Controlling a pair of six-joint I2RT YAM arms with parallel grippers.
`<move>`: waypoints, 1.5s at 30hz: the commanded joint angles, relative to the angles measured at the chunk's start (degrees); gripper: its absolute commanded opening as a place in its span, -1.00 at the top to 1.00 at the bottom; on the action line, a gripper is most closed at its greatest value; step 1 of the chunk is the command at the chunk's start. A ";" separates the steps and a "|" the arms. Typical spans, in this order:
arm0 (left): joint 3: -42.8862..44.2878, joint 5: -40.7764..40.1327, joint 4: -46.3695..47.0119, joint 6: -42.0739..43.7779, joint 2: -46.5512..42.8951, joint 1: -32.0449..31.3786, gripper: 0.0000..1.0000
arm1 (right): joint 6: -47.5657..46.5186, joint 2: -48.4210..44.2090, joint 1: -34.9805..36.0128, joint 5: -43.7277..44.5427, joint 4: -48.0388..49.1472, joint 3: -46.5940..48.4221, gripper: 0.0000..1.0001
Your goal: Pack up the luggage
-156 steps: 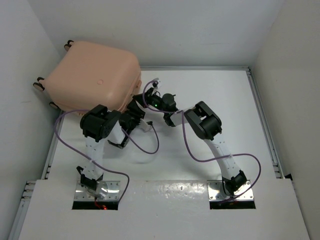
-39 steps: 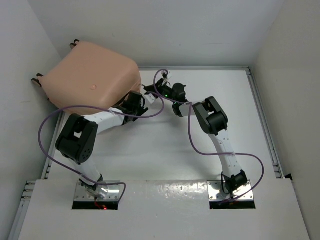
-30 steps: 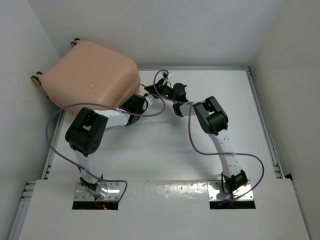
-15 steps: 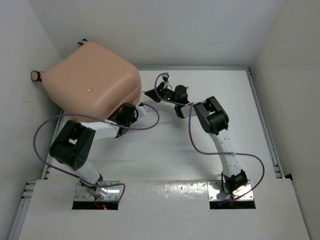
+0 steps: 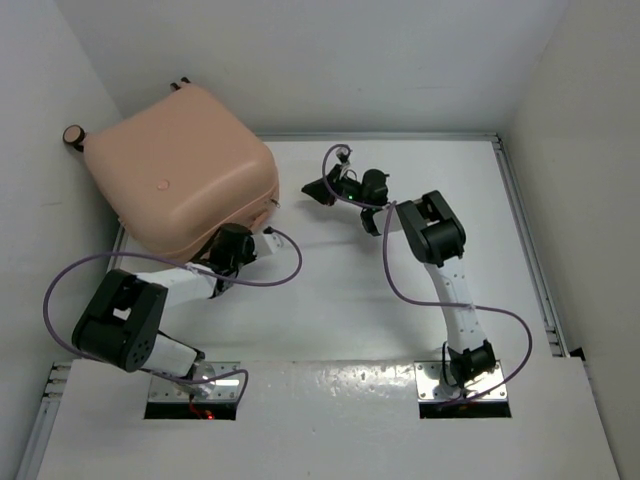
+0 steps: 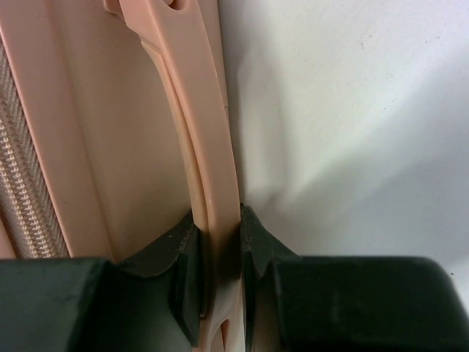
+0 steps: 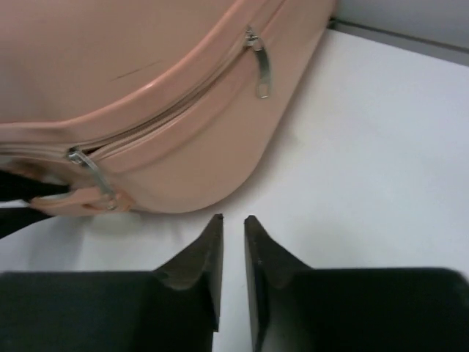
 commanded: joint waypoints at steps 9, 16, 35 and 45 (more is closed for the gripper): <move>-6.01 -3.73 -9.27 4.91 0.07 4.98 1.00 | 17.07 -7.08 3.39 -15.75 7.16 -2.53 0.15; -7.76 -2.59 -9.79 6.23 -3.53 4.98 1.00 | 31.30 7.82 4.89 -22.17 4.18 17.76 0.01; -8.30 -2.06 -10.93 6.76 -5.73 4.98 1.00 | 27.71 4.79 7.01 -27.53 -2.42 14.43 0.22; -8.82 -2.06 -10.93 6.23 -5.73 4.98 1.00 | 31.40 7.08 8.41 -26.56 0.22 19.45 -0.04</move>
